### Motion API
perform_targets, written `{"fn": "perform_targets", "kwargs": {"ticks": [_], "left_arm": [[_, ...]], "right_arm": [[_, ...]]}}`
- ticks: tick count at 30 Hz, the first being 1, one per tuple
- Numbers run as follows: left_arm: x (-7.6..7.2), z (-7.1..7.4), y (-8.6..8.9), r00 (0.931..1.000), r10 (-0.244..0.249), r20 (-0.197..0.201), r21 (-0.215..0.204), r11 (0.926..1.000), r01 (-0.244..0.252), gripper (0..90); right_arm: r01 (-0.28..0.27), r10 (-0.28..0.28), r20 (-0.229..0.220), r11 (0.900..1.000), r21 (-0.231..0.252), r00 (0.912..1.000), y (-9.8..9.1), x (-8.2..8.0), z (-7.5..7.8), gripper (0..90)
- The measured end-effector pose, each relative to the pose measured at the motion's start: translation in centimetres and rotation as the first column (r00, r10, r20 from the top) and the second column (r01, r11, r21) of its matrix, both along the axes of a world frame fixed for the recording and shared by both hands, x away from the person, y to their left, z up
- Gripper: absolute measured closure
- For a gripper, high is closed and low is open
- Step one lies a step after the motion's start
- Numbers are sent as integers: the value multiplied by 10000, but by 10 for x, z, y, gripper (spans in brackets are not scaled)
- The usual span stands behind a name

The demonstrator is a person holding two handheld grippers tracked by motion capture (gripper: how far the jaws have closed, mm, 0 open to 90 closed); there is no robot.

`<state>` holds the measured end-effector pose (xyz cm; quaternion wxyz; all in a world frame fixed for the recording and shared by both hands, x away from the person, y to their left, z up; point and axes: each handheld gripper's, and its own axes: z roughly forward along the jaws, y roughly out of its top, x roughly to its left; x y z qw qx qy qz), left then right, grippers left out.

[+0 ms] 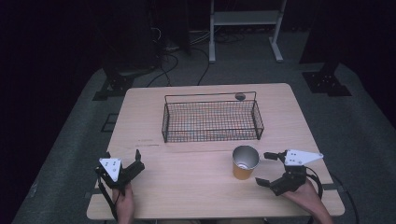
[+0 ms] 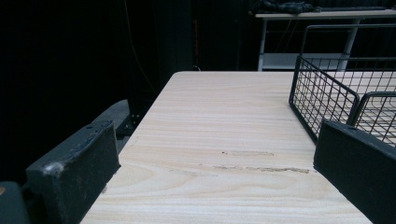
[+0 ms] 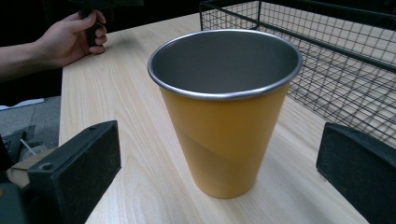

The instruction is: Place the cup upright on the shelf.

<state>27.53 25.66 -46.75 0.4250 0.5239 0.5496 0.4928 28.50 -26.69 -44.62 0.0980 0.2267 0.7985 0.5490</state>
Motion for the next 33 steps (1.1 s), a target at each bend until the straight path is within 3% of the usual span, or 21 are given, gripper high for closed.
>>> {"fn": "perform_targets", "kwargs": {"ticks": [15,33], "left_arm": [[0,0,0,10000,-18,17,-3,10000,18,0],[0,0,0,10000,-20,18,-19,10000,20,0]], "right_arm": [[-303,299,-289,9994,-149,9991,20,15,2,0],[-507,500,-172,9980,-384,9986,39,22,6,0]]}}
